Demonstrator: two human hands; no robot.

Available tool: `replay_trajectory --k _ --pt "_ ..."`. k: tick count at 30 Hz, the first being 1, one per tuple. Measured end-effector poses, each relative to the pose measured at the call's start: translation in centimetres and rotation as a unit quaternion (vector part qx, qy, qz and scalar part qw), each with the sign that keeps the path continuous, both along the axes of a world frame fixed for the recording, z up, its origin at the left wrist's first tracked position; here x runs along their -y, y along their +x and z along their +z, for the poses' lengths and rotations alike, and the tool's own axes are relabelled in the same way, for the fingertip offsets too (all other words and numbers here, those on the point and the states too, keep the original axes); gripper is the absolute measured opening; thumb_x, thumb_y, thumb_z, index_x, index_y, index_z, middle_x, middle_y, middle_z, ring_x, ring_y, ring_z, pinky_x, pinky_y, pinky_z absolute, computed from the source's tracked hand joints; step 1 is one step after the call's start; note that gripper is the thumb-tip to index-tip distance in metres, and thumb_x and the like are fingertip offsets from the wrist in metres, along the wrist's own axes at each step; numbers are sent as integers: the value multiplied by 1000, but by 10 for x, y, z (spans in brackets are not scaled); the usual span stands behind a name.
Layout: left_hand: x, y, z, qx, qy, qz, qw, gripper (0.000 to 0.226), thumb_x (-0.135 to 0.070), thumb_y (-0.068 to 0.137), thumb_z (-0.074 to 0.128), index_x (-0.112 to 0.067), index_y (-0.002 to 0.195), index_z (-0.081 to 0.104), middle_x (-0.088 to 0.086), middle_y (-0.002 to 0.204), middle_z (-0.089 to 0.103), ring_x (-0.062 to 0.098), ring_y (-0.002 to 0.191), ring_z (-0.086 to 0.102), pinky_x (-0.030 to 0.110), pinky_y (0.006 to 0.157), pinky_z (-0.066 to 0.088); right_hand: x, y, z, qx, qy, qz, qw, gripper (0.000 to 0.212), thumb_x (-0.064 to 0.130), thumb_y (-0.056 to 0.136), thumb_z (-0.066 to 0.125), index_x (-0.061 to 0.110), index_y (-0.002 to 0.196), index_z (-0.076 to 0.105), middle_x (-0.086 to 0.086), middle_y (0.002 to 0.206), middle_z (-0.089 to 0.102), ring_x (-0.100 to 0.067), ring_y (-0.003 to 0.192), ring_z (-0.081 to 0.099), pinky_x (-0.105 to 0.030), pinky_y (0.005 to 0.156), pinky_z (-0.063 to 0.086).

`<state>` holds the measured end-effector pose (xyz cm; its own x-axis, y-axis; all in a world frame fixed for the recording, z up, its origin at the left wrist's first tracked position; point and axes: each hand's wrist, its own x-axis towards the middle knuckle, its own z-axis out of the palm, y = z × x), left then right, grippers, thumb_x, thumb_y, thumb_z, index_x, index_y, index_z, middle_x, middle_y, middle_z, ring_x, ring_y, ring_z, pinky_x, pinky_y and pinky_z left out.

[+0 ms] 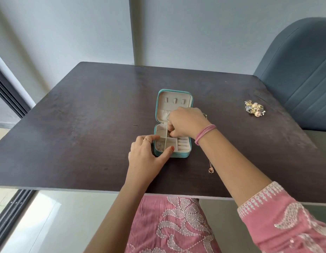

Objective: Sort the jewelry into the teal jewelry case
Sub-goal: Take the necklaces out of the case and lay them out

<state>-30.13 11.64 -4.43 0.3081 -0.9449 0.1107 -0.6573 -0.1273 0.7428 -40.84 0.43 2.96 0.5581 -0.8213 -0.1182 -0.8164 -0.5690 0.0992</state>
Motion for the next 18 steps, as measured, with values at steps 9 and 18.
replay_trajectory --k 9,18 --pt "-1 -1 3 6 12 3 1000 56 -53 79 66 -23 125 55 -3 125 50 17 118 43 38 99 41 5 1 -4 -24 20 45 998 20 19 87 54 20 69 46 4 74 49 -22 74 53 -33 65 43" --pt "3 0 16 -27 -20 6 999 52 -38 81 71 -18 126 53 -4 117 39 14 111 49 20 91 44 7 -15 -10 24 116 56 991 28 13 94 44 7 68 53 -6 75 54 -24 68 50 -38 63 42"
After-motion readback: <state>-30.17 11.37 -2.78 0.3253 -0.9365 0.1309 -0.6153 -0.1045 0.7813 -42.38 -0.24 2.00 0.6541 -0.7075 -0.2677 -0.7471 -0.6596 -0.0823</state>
